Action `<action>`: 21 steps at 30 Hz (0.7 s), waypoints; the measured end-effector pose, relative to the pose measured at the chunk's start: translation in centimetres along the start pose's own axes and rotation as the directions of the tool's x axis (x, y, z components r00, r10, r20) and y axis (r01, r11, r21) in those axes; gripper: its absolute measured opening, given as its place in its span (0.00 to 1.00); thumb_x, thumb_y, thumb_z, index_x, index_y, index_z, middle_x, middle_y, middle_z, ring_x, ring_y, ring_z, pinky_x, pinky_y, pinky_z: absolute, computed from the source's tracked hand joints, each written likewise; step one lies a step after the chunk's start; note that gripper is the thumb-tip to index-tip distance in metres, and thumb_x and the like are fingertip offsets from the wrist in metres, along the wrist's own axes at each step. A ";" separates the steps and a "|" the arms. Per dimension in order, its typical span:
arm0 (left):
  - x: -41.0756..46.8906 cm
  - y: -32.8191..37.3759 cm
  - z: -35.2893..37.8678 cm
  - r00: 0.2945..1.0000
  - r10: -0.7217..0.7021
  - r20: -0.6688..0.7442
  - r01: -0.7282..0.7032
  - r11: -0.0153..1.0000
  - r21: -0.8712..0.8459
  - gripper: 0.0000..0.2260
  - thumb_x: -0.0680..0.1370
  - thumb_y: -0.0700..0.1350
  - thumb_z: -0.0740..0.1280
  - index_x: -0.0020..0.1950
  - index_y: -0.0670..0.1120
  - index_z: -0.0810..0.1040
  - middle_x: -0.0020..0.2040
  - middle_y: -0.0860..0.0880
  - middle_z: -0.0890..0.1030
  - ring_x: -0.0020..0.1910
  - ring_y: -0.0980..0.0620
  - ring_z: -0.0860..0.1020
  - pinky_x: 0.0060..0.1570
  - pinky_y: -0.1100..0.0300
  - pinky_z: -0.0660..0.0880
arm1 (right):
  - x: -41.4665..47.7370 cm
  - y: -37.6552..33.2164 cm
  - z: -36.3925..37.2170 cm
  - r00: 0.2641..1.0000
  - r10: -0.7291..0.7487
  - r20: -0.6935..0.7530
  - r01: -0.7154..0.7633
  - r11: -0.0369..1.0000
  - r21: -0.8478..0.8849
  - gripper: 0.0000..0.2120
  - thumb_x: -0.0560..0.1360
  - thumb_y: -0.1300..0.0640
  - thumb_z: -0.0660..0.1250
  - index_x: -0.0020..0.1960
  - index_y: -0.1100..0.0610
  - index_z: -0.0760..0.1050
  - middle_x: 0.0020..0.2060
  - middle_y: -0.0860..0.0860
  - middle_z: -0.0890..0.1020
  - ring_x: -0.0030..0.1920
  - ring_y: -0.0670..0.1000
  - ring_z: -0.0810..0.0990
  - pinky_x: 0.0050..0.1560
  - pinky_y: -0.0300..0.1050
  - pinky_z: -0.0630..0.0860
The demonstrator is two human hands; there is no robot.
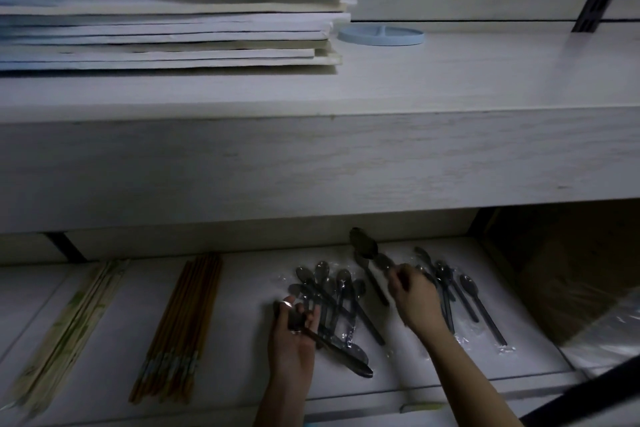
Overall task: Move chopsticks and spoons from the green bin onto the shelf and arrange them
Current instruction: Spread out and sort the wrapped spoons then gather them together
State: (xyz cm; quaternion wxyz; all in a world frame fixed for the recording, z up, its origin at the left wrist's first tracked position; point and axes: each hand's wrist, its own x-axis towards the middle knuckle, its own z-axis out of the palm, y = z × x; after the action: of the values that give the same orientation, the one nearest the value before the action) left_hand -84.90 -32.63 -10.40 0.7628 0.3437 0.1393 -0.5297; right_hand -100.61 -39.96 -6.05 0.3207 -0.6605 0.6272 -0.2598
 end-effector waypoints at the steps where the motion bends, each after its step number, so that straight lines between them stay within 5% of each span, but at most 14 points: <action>1: 0.0 -0.2 0.2 1.000 -0.005 0.006 0.005 1.000 -0.001 0.09 0.81 0.42 0.58 0.46 0.39 0.74 0.40 0.43 0.74 0.38 0.52 0.73 0.32 0.58 0.81 | -1.1 -0.6 -0.2 0.997 -0.025 0.078 0.018 0.996 0.086 0.06 0.79 0.58 0.59 0.46 0.54 0.74 0.41 0.52 0.79 0.42 0.52 0.78 0.44 0.45 0.76; 3: -0.1 -0.6 0.4 0.999 -0.030 0.015 0.030 1.000 0.003 0.09 0.80 0.43 0.59 0.53 0.38 0.74 0.50 0.40 0.77 0.46 0.50 0.76 0.41 0.53 0.80 | -3.7 -1.8 0.0 0.965 -0.082 0.250 0.035 0.982 0.188 0.07 0.79 0.59 0.59 0.49 0.51 0.75 0.43 0.47 0.78 0.45 0.45 0.76 0.42 0.28 0.71; 5: 0.0 -1.1 0.4 0.998 -0.059 0.029 0.060 0.998 -0.014 0.13 0.81 0.47 0.58 0.58 0.39 0.75 0.58 0.40 0.76 0.48 0.48 0.79 0.44 0.52 0.80 | -5.7 -2.0 1.3 0.936 -0.129 0.329 0.076 0.983 0.169 0.10 0.79 0.60 0.60 0.52 0.49 0.77 0.46 0.45 0.79 0.47 0.42 0.76 0.43 0.23 0.68; 9: -0.3 -1.4 0.2 0.996 -0.066 0.051 0.069 0.997 -0.043 0.17 0.81 0.51 0.56 0.51 0.40 0.77 0.49 0.41 0.80 0.33 0.51 0.84 0.33 0.59 0.82 | -7.3 -1.6 4.0 0.933 -0.208 0.295 0.221 0.975 -0.012 0.13 0.78 0.59 0.60 0.57 0.49 0.79 0.52 0.53 0.81 0.52 0.46 0.76 0.42 0.26 0.63; 13: -0.5 -1.0 -0.2 0.998 -0.053 0.031 0.056 0.991 -0.123 0.19 0.81 0.50 0.56 0.43 0.38 0.78 0.37 0.41 0.84 0.33 0.48 0.84 0.29 0.55 0.81 | -7.6 -1.5 4.4 0.923 -0.226 0.313 0.264 0.961 -0.084 0.15 0.78 0.58 0.58 0.60 0.47 0.78 0.51 0.52 0.78 0.56 0.51 0.76 0.42 0.29 0.62; 15: -0.3 -0.9 -0.5 0.999 -0.036 0.015 0.038 0.991 -0.130 0.17 0.81 0.50 0.57 0.45 0.38 0.76 0.41 0.41 0.81 0.42 0.46 0.81 0.34 0.54 0.82 | -7.7 -1.5 4.7 0.915 -0.214 0.344 0.269 0.955 -0.123 0.14 0.79 0.56 0.58 0.59 0.47 0.78 0.51 0.53 0.77 0.56 0.52 0.76 0.46 0.34 0.67; 18: 0.0 -0.8 -1.0 0.999 -0.040 -0.007 0.040 0.996 -0.080 0.17 0.80 0.52 0.57 0.48 0.38 0.75 0.48 0.41 0.78 0.50 0.47 0.76 0.55 0.54 0.78 | -8.0 -1.6 5.2 0.899 -0.219 0.380 0.289 0.947 -0.140 0.15 0.78 0.55 0.57 0.60 0.47 0.77 0.56 0.55 0.77 0.57 0.55 0.77 0.55 0.44 0.71; 21: -0.3 -0.6 -1.2 1.000 -0.022 -0.009 0.021 0.999 -0.041 0.15 0.81 0.51 0.57 0.48 0.39 0.75 0.46 0.42 0.76 0.46 0.48 0.78 0.48 0.54 0.80 | -8.2 -1.8 5.2 0.879 -0.246 0.408 0.341 0.923 -0.177 0.16 0.79 0.55 0.56 0.63 0.48 0.75 0.58 0.55 0.75 0.57 0.56 0.76 0.57 0.44 0.70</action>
State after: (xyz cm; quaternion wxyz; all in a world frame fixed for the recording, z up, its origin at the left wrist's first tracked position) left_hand -85.36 -31.73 -11.30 0.7633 0.3291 0.1575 -0.5332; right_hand -96.20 -31.30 -7.67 0.3086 -0.8202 0.4723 -0.0944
